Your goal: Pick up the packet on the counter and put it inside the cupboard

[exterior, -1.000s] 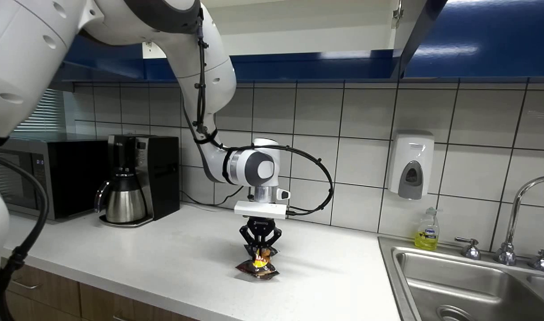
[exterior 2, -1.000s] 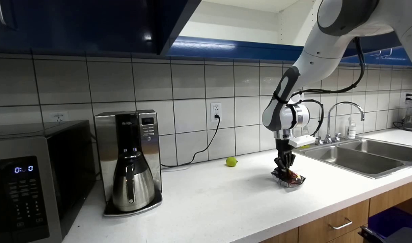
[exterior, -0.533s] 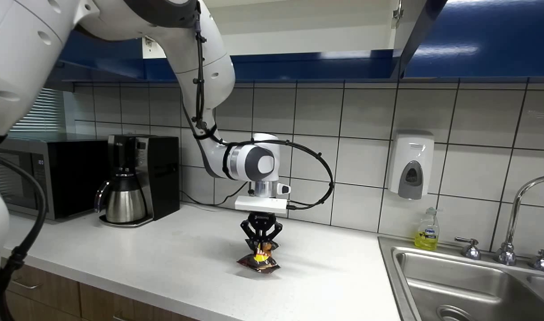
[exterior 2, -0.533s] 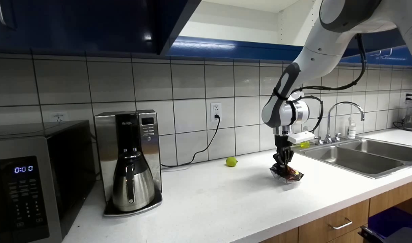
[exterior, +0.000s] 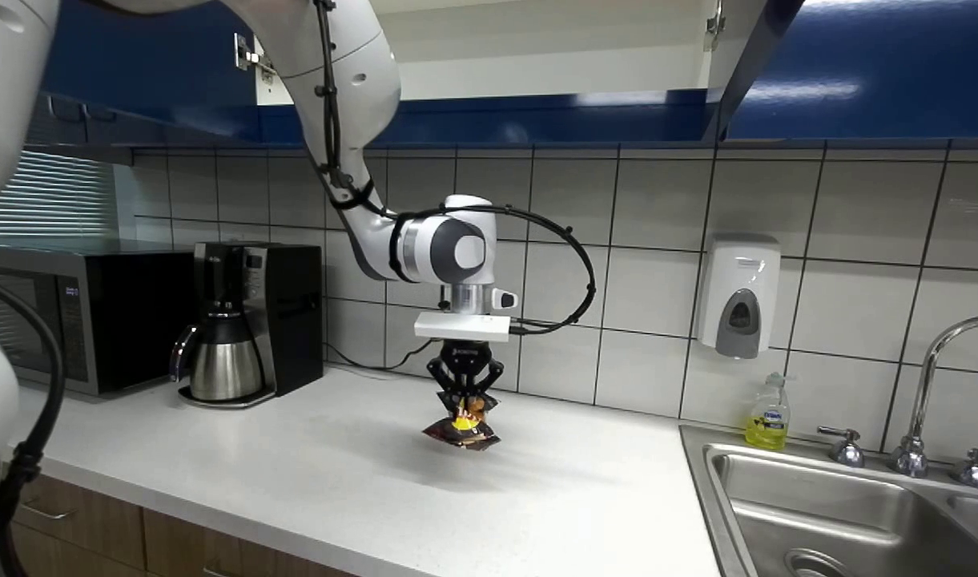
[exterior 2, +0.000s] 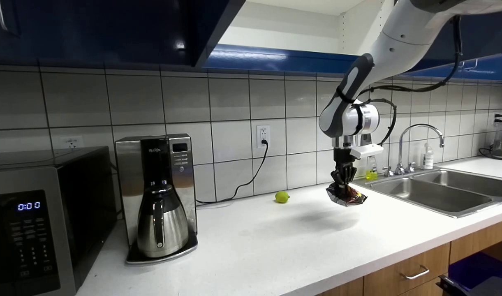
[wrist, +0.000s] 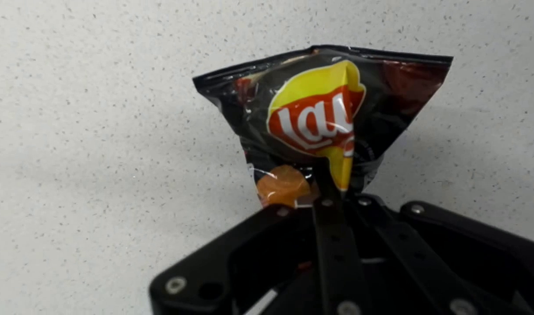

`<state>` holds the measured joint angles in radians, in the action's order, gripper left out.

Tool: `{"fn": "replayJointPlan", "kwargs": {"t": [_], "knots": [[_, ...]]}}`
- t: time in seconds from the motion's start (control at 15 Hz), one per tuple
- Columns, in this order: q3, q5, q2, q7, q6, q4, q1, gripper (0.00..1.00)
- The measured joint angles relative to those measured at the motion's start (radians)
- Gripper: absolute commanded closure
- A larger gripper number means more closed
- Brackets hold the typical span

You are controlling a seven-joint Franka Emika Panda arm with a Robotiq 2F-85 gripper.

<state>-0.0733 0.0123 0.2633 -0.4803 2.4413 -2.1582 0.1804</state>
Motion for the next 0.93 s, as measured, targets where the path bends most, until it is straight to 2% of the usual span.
{"fn": "replayJointPlan", "kwargs": {"t": [0.47,0.93], "knots": [[-0.001,0.000,-0.227,0.007,-0.082,-0.161,-0.010,1.00],[-0.005,0.002,-0.525,0.037,-0.282,-0.258,-0.038,1.00]]}}
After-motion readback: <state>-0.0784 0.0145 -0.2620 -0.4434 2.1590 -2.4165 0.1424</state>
